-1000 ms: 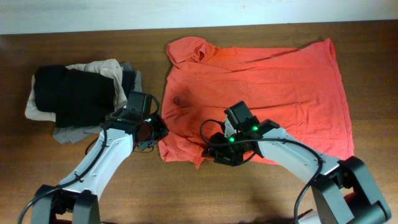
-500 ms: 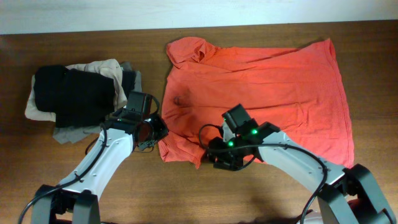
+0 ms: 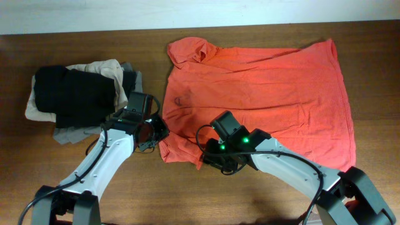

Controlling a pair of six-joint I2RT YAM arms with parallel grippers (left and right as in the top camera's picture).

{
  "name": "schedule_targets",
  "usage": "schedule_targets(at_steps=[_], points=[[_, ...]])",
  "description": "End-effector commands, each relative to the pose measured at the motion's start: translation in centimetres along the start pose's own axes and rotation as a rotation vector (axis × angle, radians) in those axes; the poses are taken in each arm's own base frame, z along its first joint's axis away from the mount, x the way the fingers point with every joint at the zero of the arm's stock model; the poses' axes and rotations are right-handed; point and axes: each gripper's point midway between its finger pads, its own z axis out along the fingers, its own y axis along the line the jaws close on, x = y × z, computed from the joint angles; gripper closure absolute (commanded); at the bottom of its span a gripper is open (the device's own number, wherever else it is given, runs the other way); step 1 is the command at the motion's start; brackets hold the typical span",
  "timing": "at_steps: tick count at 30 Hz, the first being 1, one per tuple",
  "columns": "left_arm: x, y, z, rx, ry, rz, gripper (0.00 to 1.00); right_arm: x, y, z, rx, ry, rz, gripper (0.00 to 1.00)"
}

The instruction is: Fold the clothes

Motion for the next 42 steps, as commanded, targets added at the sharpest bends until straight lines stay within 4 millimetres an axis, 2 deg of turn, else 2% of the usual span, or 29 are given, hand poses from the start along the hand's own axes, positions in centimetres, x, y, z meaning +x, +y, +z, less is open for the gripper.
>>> schedule_targets(at_steps=[1, 5, 8, 10, 11, 12, 13, 15, 22, 35, 42], points=[[-0.5, -0.1, 0.0, -0.003, -0.011, 0.014, 0.7, -0.5, -0.7, 0.9, 0.038, -0.027, 0.027, 0.55], [-0.5, -0.1, 0.0, -0.003, -0.011, 0.014, 0.7, -0.2, 0.1, 2.1, 0.011, -0.003, 0.014, 0.57], [-0.5, -0.1, 0.0, -0.003, -0.011, 0.014, 0.7, 0.1, 0.7, 2.2, -0.012, 0.009, 0.0, 0.62], [-0.5, -0.1, 0.0, -0.003, -0.011, 0.014, 0.7, 0.2, 0.7, 2.1, -0.016, 0.015, 0.001, 0.73], [-0.5, -0.1, 0.0, -0.003, -0.011, 0.014, 0.7, 0.1, 0.7, 2.1, -0.019, 0.016, 0.003, 0.87], [-0.5, 0.0, 0.0, -0.006, -0.015, 0.014, 0.7, 0.1, 0.8, 2.0, -0.024, 0.022, 0.006, 0.94], [-0.6, 0.1, 0.0, -0.011, -0.019, 0.014, 0.69, 0.1, 0.8, 2.0, -0.029, 0.026, 0.01, 0.96], [-0.7, 0.2, 0.0, -0.016, -0.023, 0.014, 0.66, 0.2, 1.1, 1.7, -0.052, 0.046, 0.016, 0.96], [-0.7, 0.2, 0.0, -0.016, -0.024, 0.014, 0.65, -0.2, 3.7, -0.3, -0.198, 0.072, 0.0, 0.96], [-0.7, 0.2, 0.0, -0.016, -0.023, 0.014, 0.65, -4.0, 3.2, -2.9, -0.29, 0.05, 0.176, 0.96], [-0.6, 0.1, 0.0, -0.014, -0.021, 0.015, 0.65, -3.8, 3.3, -3.0, -0.304, 0.069, 0.183, 0.96]])
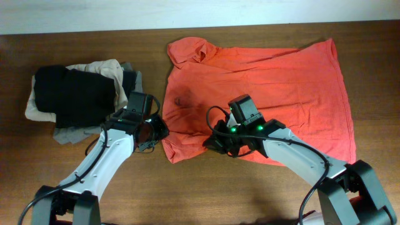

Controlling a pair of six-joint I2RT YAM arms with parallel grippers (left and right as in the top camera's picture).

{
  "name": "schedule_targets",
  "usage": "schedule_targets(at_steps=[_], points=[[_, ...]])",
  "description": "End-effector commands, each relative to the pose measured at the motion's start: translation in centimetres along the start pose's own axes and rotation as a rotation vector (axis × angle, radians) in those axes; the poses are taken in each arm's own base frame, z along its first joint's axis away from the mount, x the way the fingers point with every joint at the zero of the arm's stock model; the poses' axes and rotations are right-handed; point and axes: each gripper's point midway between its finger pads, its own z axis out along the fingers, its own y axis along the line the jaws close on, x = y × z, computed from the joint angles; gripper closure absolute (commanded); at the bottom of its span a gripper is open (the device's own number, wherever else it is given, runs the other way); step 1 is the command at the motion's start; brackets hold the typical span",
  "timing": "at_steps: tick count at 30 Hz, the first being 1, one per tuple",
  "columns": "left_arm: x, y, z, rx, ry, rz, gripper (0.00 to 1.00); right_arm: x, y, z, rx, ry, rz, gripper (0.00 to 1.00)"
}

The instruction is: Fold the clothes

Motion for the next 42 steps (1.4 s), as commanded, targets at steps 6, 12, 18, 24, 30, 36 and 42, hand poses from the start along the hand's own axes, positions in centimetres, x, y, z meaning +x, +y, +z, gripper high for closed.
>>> schedule_targets(at_steps=[6, 12, 18, 24, 30, 36, 42], points=[[-0.6, -0.7, 0.0, 0.02, -0.021, 0.392, 0.66, 0.2, 0.6, -0.6, -0.023, -0.002, -0.334, 0.9], [-1.4, -2.7, -1.8, 0.079, -0.096, 0.673, 0.7, -0.6, 0.4, -0.6, 0.005, -0.048, -0.575, 0.93], [-1.1, -5.0, -4.8, 0.12, -0.2, 0.95, 0.69, -0.8, 2.4, -0.7, -0.077, -0.065, -0.556, 0.96], [-1.0, -5.0, -5.1, 0.097, -0.211, 0.96, 0.69, -0.2, 3.3, -0.8, -0.131, -0.013, -0.178, 0.96], [-0.8, -4.9, -5.1, 0.095, -0.204, 0.959, 0.69, 1.1, 2.7, -0.8, -0.107, 0.082, 0.24, 0.96], [-0.8, -4.9, -5.1, 0.095, -0.204, 0.959, 0.69, 1.3, 3.0, -0.8, -0.112, 0.106, 0.424, 0.96], [-0.9, -4.9, -5.1, 0.095, -0.205, 0.959, 0.69, 0.5, 5.8, -1.6, -0.218, 0.14, 0.534, 0.96]])
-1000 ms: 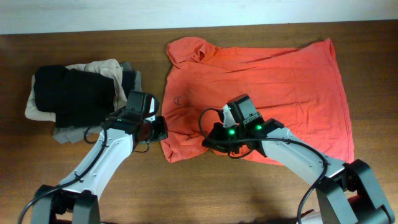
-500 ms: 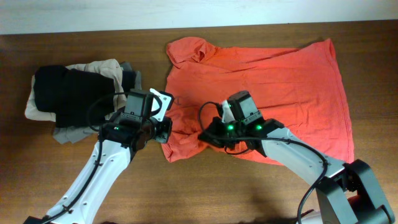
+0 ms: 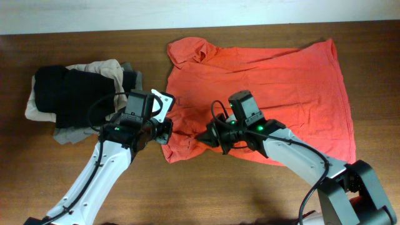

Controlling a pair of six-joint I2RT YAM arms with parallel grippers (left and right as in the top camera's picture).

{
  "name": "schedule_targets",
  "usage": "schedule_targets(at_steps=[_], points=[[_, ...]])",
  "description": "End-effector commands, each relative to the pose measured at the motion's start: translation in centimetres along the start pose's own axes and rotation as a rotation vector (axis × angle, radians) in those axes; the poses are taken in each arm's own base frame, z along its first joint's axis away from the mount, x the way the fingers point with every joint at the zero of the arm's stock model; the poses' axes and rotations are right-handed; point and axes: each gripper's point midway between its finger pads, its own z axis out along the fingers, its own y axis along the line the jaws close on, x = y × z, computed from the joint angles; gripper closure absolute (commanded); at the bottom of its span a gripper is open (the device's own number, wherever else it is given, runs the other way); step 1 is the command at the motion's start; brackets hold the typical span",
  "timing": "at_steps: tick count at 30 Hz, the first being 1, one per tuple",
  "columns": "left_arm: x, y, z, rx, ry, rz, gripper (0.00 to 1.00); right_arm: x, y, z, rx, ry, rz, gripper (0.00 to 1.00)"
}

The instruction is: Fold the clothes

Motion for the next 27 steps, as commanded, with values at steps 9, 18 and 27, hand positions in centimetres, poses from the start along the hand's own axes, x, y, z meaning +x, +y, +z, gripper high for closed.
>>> schedule_targets(at_steps=[9, 18, 27], points=[[-0.7, 0.1, -0.5, -0.008, -0.021, 0.027, 0.69, -1.8, 3.6, -3.1, -0.147, 0.022, 0.209, 0.96], [-0.8, 0.1, -0.5, -0.008, -0.023, 0.028, 0.69, -4.0, 1.3, -3.3, -0.087, -0.031, 0.26, 0.68], [-0.6, 0.1, -0.5, -0.009, -0.015, 0.027, 0.69, -7.1, 1.8, -5.9, -0.094, -0.148, -0.616, 0.6]])
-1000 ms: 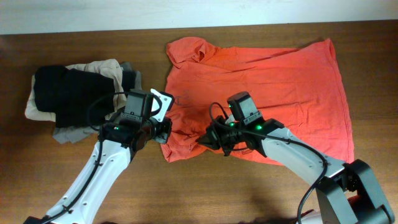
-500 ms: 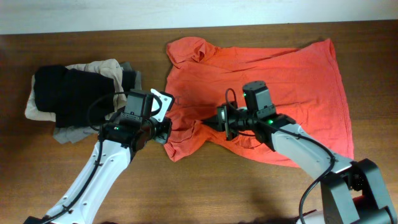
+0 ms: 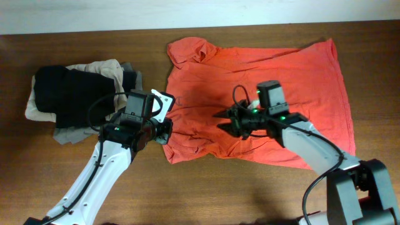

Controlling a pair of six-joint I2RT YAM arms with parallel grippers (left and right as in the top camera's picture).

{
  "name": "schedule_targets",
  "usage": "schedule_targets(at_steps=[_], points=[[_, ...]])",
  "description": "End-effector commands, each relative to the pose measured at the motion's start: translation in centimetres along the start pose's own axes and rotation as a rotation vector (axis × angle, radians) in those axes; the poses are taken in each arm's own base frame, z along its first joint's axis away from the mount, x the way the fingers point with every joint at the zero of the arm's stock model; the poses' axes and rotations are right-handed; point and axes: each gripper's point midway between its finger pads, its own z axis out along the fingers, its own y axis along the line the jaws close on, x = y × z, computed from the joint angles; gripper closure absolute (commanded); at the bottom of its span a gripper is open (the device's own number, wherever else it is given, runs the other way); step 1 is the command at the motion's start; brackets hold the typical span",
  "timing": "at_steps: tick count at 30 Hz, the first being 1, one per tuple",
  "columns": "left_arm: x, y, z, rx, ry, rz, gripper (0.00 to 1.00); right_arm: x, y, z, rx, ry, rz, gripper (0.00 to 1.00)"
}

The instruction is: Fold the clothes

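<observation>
An orange T-shirt (image 3: 281, 75) lies spread flat on the wooden table, collar to the left. Its lower-left sleeve (image 3: 187, 147) is wrinkled. My left gripper (image 3: 167, 129) sits on the shirt's left edge and looks shut on the fabric there, with creases running out from it. My right gripper (image 3: 220, 119) hangs over the middle of the shirt and points left. Its fingers come together to a point, with no cloth seen lifted between them.
A pile of other clothes, black (image 3: 69, 94) over beige and grey, lies at the left of the table (image 3: 75, 50), just behind my left arm. Bare wood runs along the front edge and the far left.
My right gripper has moved from the wrinkled sleeve up and to the right, to the middle of the shirt. The left gripper and the shirt look unchanged.
At first my right gripper was at the sleeve's bottom edge and my left beside the shirt's left edge. The right one then stood further up on the sleeve, which bunched. The left wrist rose and turned onto the edge. Now the right is over mid-shirt.
</observation>
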Motion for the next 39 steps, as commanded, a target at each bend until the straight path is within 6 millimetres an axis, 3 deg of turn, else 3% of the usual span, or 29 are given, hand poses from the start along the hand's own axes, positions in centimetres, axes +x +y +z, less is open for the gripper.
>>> schedule_targets(at_steps=[1, 7, 10, 14, 16, 19, 25, 29, 33, 39], points=[[-0.6, 0.1, -0.5, -0.01, -0.016, 0.024, 0.69, -0.6, 0.0, -0.8, -0.015, 0.001, -0.54, 0.6], [-1.8, 0.8, -1.8, -0.06, -0.064, 0.004, 0.69, 0.5, -0.4, -2.2, 0.085, -0.019, -1.015, 0.64], [-4.0, 1.8, -4.9, -0.135, -0.156, -0.027, 0.69, 0.6, -0.9, -3.2, 0.29, -0.065, -1.23, 0.64], [-6.2, 3.1, -9.7, -0.223, -0.277, -0.059, 0.59, 2.2, 1.0, -4.4, 0.41, -0.078, -1.469, 0.62], [-6.8, 3.5, -12.1, -0.258, -0.324, -0.067, 0.57, 3.7, 2.4, -4.7, 0.444, -0.063, -1.601, 0.6], [-6.7, 4.9, -15.1, -0.338, -0.366, -0.141, 0.53, 4.3, 2.5, -4.9, 0.561, -0.057, -1.705, 0.51], [-6.3, 7.0, -21.5, -0.431, -0.475, -0.287, 0.47, 7.8, -1.1, -1.5, 0.615, 0.193, -1.896, 0.5], [-6.1, 7.9, -25.3, -0.474, -0.549, -0.336, 0.41, 8.0, -3.3, 0.5, 0.774, 0.25, -1.971, 0.5], [-5.7, 8.3, -27.0, -0.495, -0.583, -0.363, 0.37, 7.1, -4.5, 1.7, 0.924, 0.244, -2.018, 0.5], [-5.0, 8.5, -26.2, -0.495, -0.538, -0.371, 0.35, 4.4, -5.9, 2.7, 1.085, 0.232, -2.011, 0.51]])
